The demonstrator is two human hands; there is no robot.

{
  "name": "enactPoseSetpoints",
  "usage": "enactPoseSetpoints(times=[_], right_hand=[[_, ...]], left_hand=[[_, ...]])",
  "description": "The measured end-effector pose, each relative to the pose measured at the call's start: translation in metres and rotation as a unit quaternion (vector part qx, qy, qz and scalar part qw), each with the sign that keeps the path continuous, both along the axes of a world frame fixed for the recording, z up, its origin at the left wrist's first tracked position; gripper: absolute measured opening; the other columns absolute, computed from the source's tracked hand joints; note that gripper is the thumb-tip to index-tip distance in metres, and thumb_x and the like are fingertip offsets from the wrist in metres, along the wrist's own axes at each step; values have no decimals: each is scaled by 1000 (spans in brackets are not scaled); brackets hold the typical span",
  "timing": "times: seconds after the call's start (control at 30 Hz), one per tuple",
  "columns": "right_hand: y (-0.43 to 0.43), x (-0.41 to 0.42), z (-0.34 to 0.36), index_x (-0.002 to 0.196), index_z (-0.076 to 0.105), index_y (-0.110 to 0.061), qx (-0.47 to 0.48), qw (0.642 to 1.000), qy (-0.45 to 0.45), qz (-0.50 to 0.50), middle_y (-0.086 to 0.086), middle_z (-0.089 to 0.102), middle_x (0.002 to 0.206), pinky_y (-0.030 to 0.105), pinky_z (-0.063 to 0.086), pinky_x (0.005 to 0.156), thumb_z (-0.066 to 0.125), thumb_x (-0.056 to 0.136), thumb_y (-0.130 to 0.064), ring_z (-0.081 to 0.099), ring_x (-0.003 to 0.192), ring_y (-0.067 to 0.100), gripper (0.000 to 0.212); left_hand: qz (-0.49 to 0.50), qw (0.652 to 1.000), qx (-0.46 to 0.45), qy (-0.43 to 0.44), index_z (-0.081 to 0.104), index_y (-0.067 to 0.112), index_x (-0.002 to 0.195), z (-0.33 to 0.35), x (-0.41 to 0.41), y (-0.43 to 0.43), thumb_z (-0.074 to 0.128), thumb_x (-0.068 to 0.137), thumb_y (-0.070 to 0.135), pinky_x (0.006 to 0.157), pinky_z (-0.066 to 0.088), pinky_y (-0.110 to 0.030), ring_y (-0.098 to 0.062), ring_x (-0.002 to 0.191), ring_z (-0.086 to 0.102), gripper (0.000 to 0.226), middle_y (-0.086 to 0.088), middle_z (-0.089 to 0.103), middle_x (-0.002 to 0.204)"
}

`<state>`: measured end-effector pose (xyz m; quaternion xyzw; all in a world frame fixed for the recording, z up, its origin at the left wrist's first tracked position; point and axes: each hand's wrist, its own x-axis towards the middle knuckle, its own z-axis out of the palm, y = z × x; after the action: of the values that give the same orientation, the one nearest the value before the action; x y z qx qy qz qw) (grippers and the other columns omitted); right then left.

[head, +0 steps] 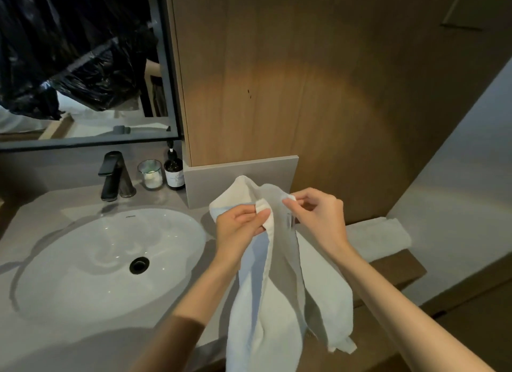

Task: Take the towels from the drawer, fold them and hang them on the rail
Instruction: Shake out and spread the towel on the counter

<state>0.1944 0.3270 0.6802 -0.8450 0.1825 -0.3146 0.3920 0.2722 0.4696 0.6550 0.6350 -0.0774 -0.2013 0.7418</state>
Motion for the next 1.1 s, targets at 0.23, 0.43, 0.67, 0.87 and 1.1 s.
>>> enactPoseSetpoints(times=[0.23, 0.43, 0.67, 0.87, 1.1], right_hand=[[-21, -38, 8, 92, 78, -16, 25, 1000, -3, 13, -7, 74, 82, 25, 58, 68, 72, 87, -22, 68, 76, 8, 10], [-40, -72, 11, 98, 78, -18, 10, 998, 27, 49, -11, 73, 90, 19, 53, 75, 66, 91, -22, 66, 87, 1, 14], [-60, -112, 17, 96, 77, -27, 66, 990, 80, 92, -2, 75, 92, 35, 51, 86, 62, 92, -20, 68, 90, 17, 18], [-74, -140, 17, 95, 75, -31, 67, 988, 77, 112, -16, 74, 89, 23, 54, 83, 70, 80, -5, 68, 87, -2, 30], [-80, -160, 14, 99, 72, -21, -61, 988, 89, 110, -10, 71, 82, 17, 49, 66, 66, 84, -14, 64, 76, 8, 17]], left_hand=[[-14, 982, 60, -180, 75, 7, 94, 12, -45, -41, 74, 82, 13, 68, 51, -9, 0, 73, 68, 13, -2, 74, 87], [-7, 986, 48, -159, 74, 9, 104, 10, -83, -62, 73, 83, 14, 84, 57, -29, -13, 86, 71, 21, -6, 74, 96], [-35, 998, -3, -60, 72, 10, 110, 10, -126, -79, 70, 85, 16, 83, 56, -25, -12, 90, 71, 25, -1, 75, 97], [-184, 968, -128, 111, 65, 7, 119, 16, -137, -79, 53, 92, 4, 100, 49, -34, -20, 112, 64, 30, -8, 68, 119], [-235, 964, -85, 85, 61, 14, 123, 15, -146, -85, 45, 100, 12, 105, 44, -38, -15, 116, 61, 29, -1, 67, 122]])
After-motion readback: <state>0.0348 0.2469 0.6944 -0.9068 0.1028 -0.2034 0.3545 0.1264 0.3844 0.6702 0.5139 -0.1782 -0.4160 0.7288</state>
